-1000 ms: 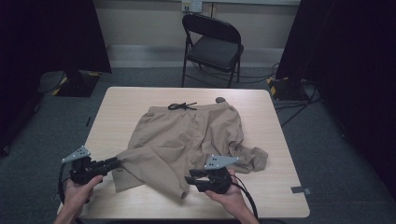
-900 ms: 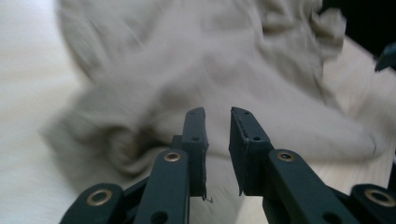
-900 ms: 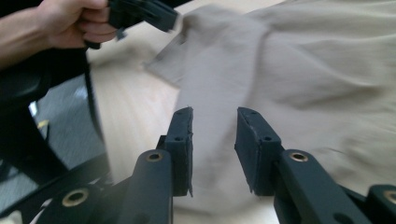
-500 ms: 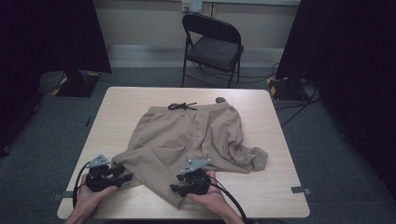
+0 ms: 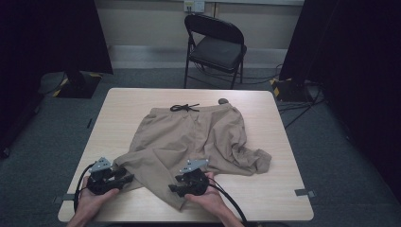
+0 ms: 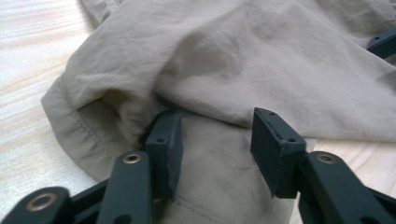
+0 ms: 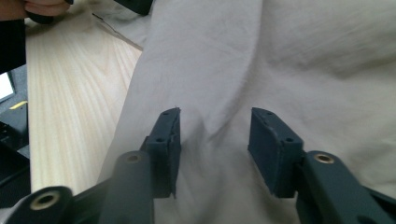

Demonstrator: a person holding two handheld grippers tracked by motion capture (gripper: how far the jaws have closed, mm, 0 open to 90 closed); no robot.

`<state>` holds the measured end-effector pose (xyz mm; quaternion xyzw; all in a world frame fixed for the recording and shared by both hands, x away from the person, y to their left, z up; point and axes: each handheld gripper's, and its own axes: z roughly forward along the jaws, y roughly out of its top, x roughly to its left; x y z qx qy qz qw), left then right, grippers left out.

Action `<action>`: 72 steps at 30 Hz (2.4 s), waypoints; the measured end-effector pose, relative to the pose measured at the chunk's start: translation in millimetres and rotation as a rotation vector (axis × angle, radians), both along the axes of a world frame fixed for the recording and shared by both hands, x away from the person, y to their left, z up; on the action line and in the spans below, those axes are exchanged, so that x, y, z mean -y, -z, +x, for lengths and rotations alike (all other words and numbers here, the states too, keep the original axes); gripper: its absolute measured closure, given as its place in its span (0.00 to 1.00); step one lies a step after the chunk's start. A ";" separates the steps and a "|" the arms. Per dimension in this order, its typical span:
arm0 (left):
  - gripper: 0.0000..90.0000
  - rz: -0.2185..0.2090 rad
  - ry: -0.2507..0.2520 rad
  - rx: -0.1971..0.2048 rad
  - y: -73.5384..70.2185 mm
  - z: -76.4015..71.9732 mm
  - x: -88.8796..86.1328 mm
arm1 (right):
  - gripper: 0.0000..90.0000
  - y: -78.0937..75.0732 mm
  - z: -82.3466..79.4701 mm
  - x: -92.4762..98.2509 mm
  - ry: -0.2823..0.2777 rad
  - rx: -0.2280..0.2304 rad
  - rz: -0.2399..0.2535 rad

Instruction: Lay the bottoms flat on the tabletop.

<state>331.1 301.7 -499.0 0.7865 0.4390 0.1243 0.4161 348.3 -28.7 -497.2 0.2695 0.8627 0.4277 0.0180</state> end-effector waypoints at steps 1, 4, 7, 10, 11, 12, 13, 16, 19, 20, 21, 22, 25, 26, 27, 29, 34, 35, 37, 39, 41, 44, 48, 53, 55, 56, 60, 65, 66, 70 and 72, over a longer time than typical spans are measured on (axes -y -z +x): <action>0.58 0.014 0.003 0.005 -0.2 -0.3 0.7 | 0.73 0.7 -0.2 -1.6 -0.011 0.002 0.007; 0.66 0.063 0.004 0.034 -0.3 -1.1 1.5 | 0.97 -0.9 -0.6 -6.1 -0.032 0.011 0.005; 0.79 0.062 -0.007 0.036 -0.1 0.0 -2.3 | 1.00 -8.0 7.0 -1.6 0.001 0.013 0.041; 0.90 0.061 -0.011 0.026 -0.3 0.3 -6.3 | 1.00 -18.0 19.8 9.9 0.062 0.024 0.083; 0.93 0.058 -0.005 0.023 -0.2 0.6 -8.2 | 1.00 -21.3 24.3 14.1 0.082 0.027 0.093; 0.97 0.040 0.000 0.010 0.1 0.6 -10.4 | 1.00 -23.9 28.7 17.6 0.096 0.032 0.104; 1.00 0.028 -0.001 0.003 0.4 0.2 -11.2 | 1.00 -26.9 33.1 20.9 0.117 0.041 0.106; 1.00 0.032 0.008 -0.012 -0.8 -0.9 -13.6 | 1.00 -30.2 42.6 25.6 0.144 0.045 0.113; 1.00 0.024 0.004 -0.022 -0.9 -1.1 -18.4 | 1.00 -29.2 50.7 25.7 0.155 0.040 0.113; 1.00 0.018 -0.003 -0.023 -0.6 -1.0 -19.8 | 1.00 -27.7 53.0 24.1 0.155 0.041 0.105; 1.00 0.025 -0.013 -0.021 -0.9 -0.4 -23.2 | 1.00 -26.2 54.6 22.2 0.154 0.039 0.098; 1.00 0.023 -0.024 -0.022 -0.8 0.1 -25.9 | 1.00 -22.9 57.6 19.1 0.150 0.034 0.084; 1.00 -0.012 -0.060 -0.028 1.3 2.9 -36.8 | 1.00 -12.2 61.6 10.5 0.141 0.015 0.048; 1.00 -0.012 -0.069 -0.024 1.4 3.4 -38.9 | 1.00 -8.9 61.6 8.2 0.131 0.013 0.035; 0.99 -0.008 -0.086 -0.021 1.3 3.7 -40.3 | 0.99 -6.0 60.8 6.3 0.128 0.019 0.018; 0.98 -0.043 -0.092 -0.031 2.3 5.0 -43.4 | 0.95 -1.3 60.2 5.0 0.122 0.025 -0.014; 0.93 -0.115 -0.023 -0.014 -4.9 -0.6 -38.0 | 0.77 -9.0 56.2 13.3 0.128 0.049 -0.005; 0.93 -0.137 0.005 -0.009 -9.1 -2.4 -31.5 | 0.76 -13.8 53.4 15.5 0.126 0.059 -0.002; 0.91 -0.146 0.043 -0.023 -9.9 -2.6 -22.2 | 0.75 -26.8 45.1 20.9 0.107 0.081 0.025; 0.90 -0.119 0.075 -0.050 -5.8 -0.9 -12.2 | 0.80 -37.6 36.5 25.0 0.091 0.096 0.066; 0.88 -0.093 0.081 -0.067 -1.2 1.2 -5.9 | 0.87 -47.5 22.9 26.5 0.050 0.096 0.116; 0.84 -0.094 0.065 -0.068 2.6 4.9 -3.0 | 0.87 -44.4 8.1 19.4 -0.015 0.068 0.117; 0.84 -0.087 0.065 -0.054 3.2 3.8 -4.0 | 0.86 -24.0 6.1 9.7 -0.025 0.045 0.052; 0.84 -0.079 0.106 -0.065 2.3 -9.6 -11.9 | 0.88 -1.6 17.4 11.2 0.015 0.020 -0.013; 0.84 -0.083 0.122 -0.066 2.8 -18.2 -17.6 | 0.87 -2.0 19.0 13.6 0.023 0.019 -0.005; 0.84 -0.081 0.132 -0.068 2.7 -22.4 -19.6 | 0.86 -2.8 18.9 13.4 0.022 0.020 -0.006; 0.84 -0.080 0.162 -0.085 1.5 -36.1 -22.6 | 0.78 -4.1 18.7 10.9 0.024 0.031 -0.022; 0.80 -0.083 0.185 -0.105 -0.5 -36.9 -20.7 | 0.76 -3.0 15.6 10.1 0.014 0.029 -0.043; 0.76 -0.084 0.182 -0.103 -1.3 -35.6 -18.8 | 0.78 -2.5 14.3 10.2 0.002 0.028 -0.041; 0.70 -0.087 0.180 -0.085 -8.0 -30.6 -12.4 | 0.90 -1.2 3.0 12.5 -0.031 0.008 -0.032; 0.69 -0.095 0.174 -0.065 -13.5 -26.0 -7.9 | 0.91 0.6 -9.5 15.2 -0.060 -0.004 -0.013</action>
